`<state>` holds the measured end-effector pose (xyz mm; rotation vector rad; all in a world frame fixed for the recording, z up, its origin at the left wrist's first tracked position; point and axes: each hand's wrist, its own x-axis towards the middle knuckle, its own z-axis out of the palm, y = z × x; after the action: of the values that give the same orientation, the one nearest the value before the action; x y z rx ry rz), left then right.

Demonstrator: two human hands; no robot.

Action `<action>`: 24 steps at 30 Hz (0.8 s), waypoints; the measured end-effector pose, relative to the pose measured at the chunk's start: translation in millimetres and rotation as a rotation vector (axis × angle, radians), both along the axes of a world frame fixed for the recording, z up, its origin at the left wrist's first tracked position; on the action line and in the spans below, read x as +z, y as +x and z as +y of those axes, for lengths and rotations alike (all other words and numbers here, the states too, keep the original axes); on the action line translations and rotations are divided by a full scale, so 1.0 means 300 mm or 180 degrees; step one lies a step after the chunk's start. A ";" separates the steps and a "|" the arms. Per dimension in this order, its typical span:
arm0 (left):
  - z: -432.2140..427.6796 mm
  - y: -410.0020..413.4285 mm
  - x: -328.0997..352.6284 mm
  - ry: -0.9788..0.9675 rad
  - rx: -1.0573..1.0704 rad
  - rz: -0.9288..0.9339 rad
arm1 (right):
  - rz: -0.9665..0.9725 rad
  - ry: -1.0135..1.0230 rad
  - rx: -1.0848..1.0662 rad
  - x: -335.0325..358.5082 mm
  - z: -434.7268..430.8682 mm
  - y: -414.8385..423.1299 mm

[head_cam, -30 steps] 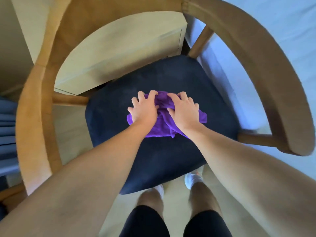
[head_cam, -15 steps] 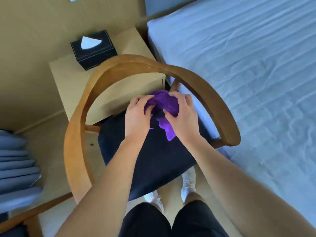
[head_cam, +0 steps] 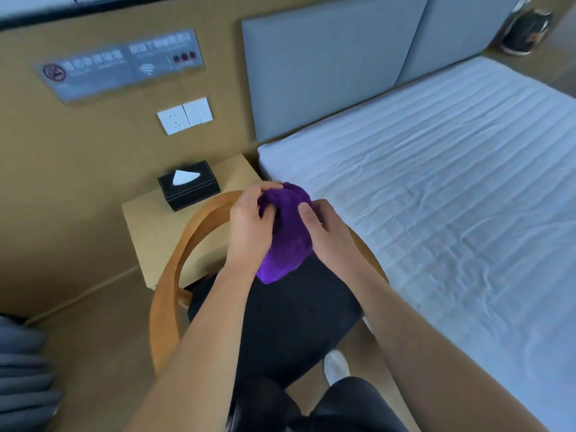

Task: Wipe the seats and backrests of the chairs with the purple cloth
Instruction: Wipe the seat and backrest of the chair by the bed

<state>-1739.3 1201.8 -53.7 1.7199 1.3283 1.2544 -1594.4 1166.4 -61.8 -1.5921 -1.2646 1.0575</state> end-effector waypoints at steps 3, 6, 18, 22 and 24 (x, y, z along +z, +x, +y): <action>0.011 -0.005 0.079 -0.0089 -0.0105 -0.0126 | 0.0141 0.0120 -0.0002 0.070 0.016 -0.004; 0.031 -0.017 0.122 -0.0065 0.0418 0.0144 | 0.0104 0.0351 -0.0012 0.107 0.038 -0.007; -0.003 -0.050 0.134 -0.1054 -0.0661 -0.0119 | -0.0274 0.0481 -0.0091 0.118 0.054 -0.016; 0.048 -0.072 0.164 -0.0613 -0.0276 0.0518 | -0.1048 0.0854 0.0223 0.161 0.079 0.002; 0.071 -0.086 0.188 -0.0393 -0.0237 0.0975 | -0.1519 0.1062 0.0303 0.187 0.104 0.018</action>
<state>-1765.0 1223.2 2.8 1.9075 1.4650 0.8722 -1588.9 1197.5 -5.6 -1.5802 -1.7440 0.4899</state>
